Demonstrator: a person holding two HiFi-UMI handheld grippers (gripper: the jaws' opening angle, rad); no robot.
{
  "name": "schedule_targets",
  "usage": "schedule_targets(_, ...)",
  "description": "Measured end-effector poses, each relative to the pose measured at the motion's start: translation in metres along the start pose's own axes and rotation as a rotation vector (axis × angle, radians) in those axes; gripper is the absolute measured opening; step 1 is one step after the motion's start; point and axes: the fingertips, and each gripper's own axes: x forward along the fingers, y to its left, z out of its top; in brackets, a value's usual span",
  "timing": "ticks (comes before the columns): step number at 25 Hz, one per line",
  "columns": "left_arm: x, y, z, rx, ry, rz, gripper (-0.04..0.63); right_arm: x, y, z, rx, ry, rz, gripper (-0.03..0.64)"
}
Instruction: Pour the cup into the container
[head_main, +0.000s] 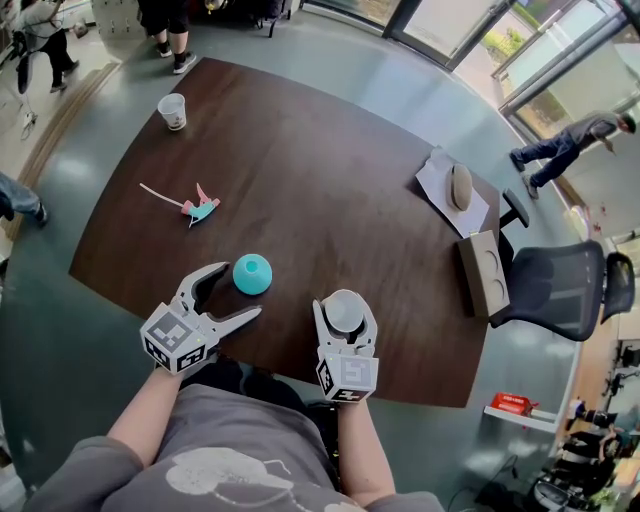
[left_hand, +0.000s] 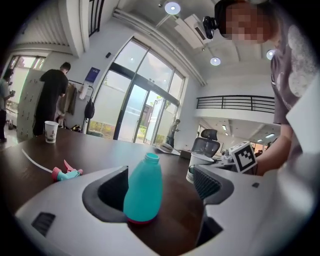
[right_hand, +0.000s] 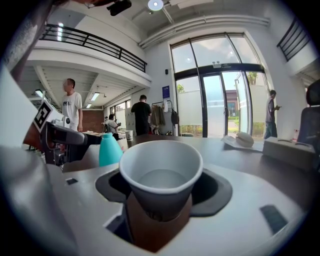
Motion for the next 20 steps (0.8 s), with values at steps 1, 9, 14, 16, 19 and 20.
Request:
schedule_targets(1, 0.002, 0.002, -0.002, -0.008, 0.004, 0.006, 0.393, 0.0, 0.0, -0.001, 0.0, 0.002, 0.001, 0.302)
schedule_targets(9, 0.019, 0.011, -0.021, 0.028, 0.056, 0.033, 0.393, -0.003, -0.001, -0.008, 0.005, 0.016, 0.013, 0.302)
schedule_targets(14, 0.031, 0.019, -0.03, 0.038, 0.061, 0.055, 0.433, -0.003, -0.003, -0.013, 0.006, 0.028, 0.021, 0.302)
schedule_targets(16, 0.036, 0.022, -0.031, 0.054, 0.065, 0.068, 0.44, -0.001, -0.004, -0.014, 0.007, 0.032, 0.023, 0.302)
schedule_targets(19, 0.042, 0.026, -0.034, 0.077, 0.063, 0.097, 0.462, 0.0, -0.007, -0.017, 0.006, 0.041, 0.024, 0.302)
schedule_targets(20, 0.044, 0.028, -0.035, 0.08, 0.063, 0.106, 0.468, 0.0, -0.008, -0.018, 0.005, 0.044, 0.025, 0.302)
